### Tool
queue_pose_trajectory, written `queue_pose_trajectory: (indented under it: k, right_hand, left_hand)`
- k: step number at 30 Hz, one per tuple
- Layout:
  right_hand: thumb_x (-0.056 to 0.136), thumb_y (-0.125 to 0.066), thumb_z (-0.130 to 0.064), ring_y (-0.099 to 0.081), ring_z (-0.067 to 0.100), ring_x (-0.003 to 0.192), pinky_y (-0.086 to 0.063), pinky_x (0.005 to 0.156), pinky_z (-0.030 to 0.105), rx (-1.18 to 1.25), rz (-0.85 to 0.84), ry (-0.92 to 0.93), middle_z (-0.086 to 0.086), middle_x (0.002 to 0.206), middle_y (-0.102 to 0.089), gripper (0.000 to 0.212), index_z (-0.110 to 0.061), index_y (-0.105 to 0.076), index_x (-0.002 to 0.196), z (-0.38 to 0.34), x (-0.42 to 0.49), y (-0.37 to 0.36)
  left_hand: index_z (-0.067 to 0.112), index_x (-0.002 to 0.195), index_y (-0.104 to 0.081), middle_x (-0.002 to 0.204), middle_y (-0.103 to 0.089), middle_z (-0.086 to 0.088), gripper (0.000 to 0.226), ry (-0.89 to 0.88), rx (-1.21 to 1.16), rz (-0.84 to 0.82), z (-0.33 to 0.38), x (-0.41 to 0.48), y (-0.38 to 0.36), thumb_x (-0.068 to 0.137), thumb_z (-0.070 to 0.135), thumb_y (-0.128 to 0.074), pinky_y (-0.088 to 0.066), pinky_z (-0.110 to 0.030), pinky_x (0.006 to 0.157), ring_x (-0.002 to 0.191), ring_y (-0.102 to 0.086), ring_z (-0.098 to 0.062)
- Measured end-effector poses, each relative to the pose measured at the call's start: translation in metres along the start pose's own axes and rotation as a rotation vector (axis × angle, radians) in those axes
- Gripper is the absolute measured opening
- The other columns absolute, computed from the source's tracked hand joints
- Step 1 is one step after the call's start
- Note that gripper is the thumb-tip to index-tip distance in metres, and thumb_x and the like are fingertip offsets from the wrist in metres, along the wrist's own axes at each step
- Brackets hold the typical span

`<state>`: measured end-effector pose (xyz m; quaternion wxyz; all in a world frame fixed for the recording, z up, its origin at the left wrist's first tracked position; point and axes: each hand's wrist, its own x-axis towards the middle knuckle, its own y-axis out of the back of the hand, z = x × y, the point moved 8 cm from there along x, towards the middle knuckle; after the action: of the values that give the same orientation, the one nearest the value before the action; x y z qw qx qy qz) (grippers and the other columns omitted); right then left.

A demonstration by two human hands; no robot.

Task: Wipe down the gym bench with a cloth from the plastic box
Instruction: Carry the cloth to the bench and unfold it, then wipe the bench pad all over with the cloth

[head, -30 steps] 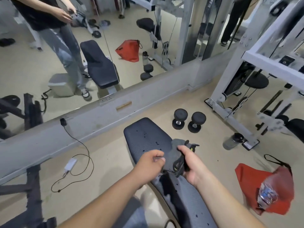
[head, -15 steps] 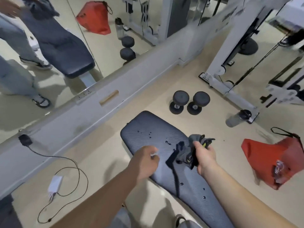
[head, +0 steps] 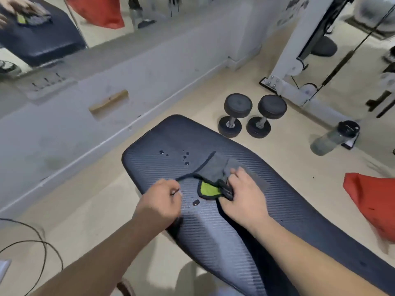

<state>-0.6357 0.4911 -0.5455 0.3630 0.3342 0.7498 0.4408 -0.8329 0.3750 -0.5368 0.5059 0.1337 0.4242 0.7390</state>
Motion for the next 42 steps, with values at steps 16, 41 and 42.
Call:
queue_pose_trajectory:
  k: [16,41,42]
  right_hand:
    - [0.099,-0.050,-0.033,-0.026,0.025,0.157,-0.024,0.125,0.033,-0.024,-0.035,0.012,0.004,0.172,-0.024,0.068,-0.023,-0.027,0.163,-0.015,-0.045,-0.023]
    - [0.100,-0.045,-0.035,-0.006,0.017,0.161,-0.013,0.130,0.037,-0.276,-0.136,0.133,-0.003,0.175,-0.006,0.074,-0.023,-0.014,0.166,-0.078,-0.085,-0.069]
    - [0.100,-0.045,-0.036,-0.006,0.017,0.161,-0.013,0.130,0.037,-0.309,-0.156,0.170,-0.003,0.175,-0.006,0.074,-0.023,-0.014,0.166,-0.081,-0.094,-0.073]
  left_hand:
    - [0.028,0.081,-0.066,0.090,-0.060,0.008,0.011,-0.215,0.020,0.305,-0.027,-0.030,-0.012,0.085,0.018,-0.062,-0.046,-0.031,0.082,0.087,-0.058,-0.014]
    - [0.019,0.113,-0.073,0.152,-0.049,-0.003,0.041,-0.210,0.087,0.111,-0.074,-0.012,0.009,0.084,0.007,-0.047,-0.041,-0.033,0.110,0.145,-0.037,-0.020]
    - [0.019,0.109,-0.074,0.150,-0.051,-0.003,0.041,-0.192,0.078,0.121,-0.075,-0.011,0.010,0.082,0.006,-0.046,-0.043,-0.032,0.107,0.145,-0.037,-0.019]
